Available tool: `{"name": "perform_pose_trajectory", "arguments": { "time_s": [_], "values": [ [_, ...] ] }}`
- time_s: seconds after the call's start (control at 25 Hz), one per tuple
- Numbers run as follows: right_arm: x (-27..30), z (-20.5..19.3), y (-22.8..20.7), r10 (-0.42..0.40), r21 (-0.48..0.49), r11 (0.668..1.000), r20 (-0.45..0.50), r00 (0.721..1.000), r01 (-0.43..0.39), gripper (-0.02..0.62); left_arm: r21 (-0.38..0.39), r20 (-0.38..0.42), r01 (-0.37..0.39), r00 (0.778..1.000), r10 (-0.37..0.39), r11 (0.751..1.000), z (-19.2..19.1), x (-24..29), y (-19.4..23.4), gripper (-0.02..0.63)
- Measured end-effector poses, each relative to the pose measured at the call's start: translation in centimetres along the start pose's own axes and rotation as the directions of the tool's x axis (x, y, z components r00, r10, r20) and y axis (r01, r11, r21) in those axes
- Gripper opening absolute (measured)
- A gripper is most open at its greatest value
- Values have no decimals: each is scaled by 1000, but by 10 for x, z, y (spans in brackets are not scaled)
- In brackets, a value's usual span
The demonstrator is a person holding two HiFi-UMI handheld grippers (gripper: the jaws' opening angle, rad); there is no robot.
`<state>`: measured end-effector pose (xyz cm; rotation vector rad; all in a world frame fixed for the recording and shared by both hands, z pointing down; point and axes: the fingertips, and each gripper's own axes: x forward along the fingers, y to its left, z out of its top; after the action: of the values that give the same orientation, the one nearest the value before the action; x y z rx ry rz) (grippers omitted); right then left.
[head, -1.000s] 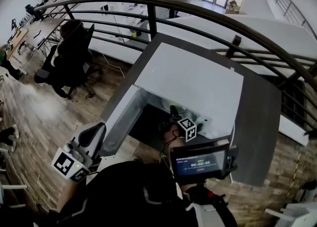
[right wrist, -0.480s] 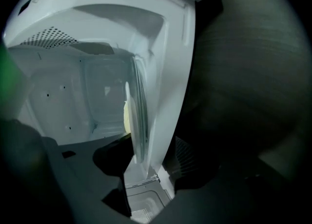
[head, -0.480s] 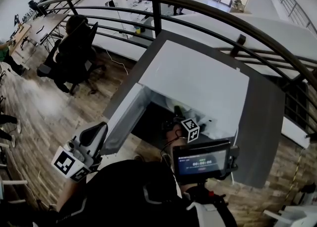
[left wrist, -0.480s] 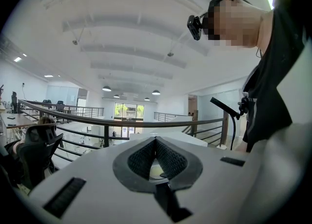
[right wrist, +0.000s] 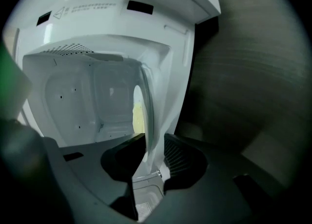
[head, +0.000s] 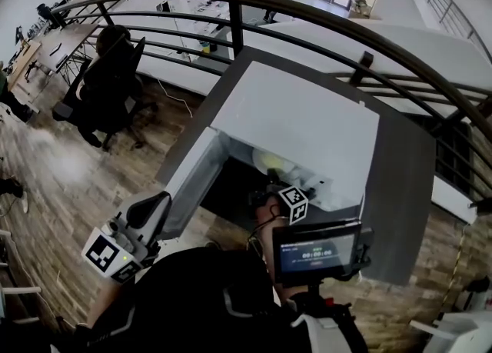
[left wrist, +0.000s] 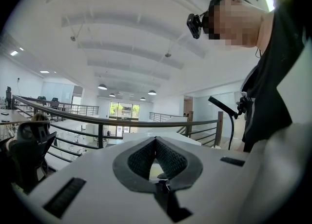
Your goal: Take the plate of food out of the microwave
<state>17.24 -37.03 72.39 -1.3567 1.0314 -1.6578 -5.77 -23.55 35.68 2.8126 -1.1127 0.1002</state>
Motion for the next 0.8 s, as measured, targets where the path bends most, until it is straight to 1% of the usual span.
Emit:
{"name": "perform_pose_trajectory", "arguments": {
  "time_s": [0.2,0.52,0.56,0.8],
  "values": [
    [-1,-2,2,24,9,1000,10,1000,-24,106,0,-5,17,1000,-17,1000,-2,-2,-1,3],
    [-6,-4,6,39,21,999,28,999,-40,73,-2,-7,2,1000,-2,1000,-6,-14,6,3],
    [-6,-3,10,48,22,999,33,998,-49,20,-8,-7,-1,1000,1,1000,-4,-14,7,3],
    [-15,-3,10,73,9,997,33,997,-73,18,-3,-4,9,1000,-9,1000,-5,-20,4,3]
  ]
}}
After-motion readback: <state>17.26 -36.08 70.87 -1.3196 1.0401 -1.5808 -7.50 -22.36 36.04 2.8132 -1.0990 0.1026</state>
